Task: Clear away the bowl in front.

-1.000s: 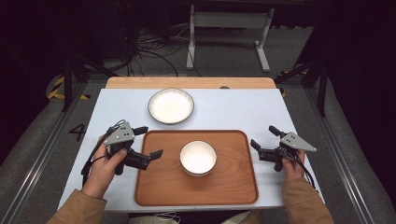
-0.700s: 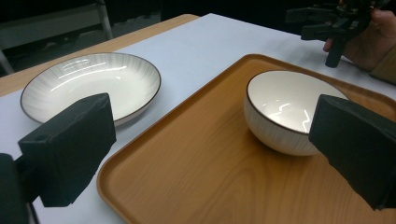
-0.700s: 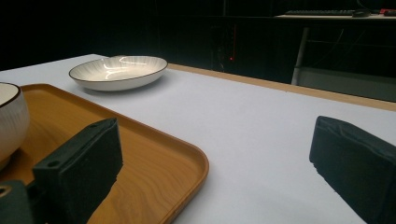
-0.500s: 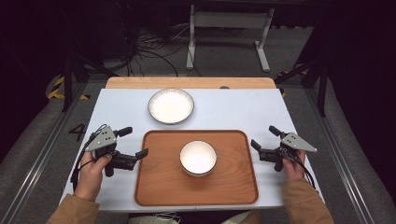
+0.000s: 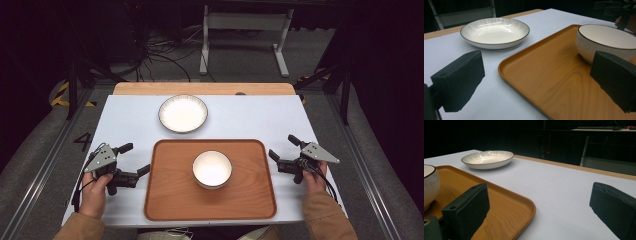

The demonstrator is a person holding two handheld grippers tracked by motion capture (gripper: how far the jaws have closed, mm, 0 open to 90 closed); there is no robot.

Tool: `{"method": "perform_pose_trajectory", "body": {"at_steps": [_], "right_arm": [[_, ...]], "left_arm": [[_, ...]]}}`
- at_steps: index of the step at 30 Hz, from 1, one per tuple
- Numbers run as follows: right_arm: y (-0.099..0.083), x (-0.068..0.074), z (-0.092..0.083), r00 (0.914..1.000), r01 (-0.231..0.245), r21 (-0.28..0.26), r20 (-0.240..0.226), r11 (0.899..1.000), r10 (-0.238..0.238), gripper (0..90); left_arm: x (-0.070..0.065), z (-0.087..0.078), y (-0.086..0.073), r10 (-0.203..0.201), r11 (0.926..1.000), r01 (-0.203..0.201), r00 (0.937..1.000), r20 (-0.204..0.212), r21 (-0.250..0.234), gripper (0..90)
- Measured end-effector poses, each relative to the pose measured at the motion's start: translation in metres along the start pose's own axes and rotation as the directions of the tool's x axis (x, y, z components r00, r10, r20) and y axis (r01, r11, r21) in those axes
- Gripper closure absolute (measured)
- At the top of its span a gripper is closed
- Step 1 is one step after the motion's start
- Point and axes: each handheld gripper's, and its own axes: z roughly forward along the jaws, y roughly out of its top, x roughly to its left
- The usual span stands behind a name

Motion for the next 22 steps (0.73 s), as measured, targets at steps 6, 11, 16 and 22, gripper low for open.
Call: {"method": "perform_pose_trajectory", "body": {"at_steps": [6, 11, 16, 22], "right_arm": [[0.0, 0.0, 0.0, 1.0, 0.001, -0.001, 0.0, 1.0, -0.001, 2.7], [0.0, 0.0, 0.0, 1.0, 0.0, -0.002, 0.001, 1.0, 0.0, 2.7], [0.0, 0.0, 0.0, 1.0, 0.0, -0.001, 0.001, 1.0, 0.0, 2.7], [0.0, 0.0, 0.0, 1.0, 0.0, -0.001, 0.0, 1.0, 0.0, 2.7]], "left_arm": [[0.003, 0.0, -0.013, -0.006, 1.0, 0.006, 0.9999, -0.012, 0.004, 0.7], [0.003, 0.001, -0.019, 0.02, 0.9998, -0.02, 0.999, -0.039, 0.006, 0.7], [0.003, 0.0, -0.02, 0.02, 0.9998, -0.02, 0.9991, -0.038, -0.003, 1.2], [0.0, 0.001, -0.02, 0.05, 0.9987, -0.05, 0.9979, -0.04, 0.006, 1.4]]}}
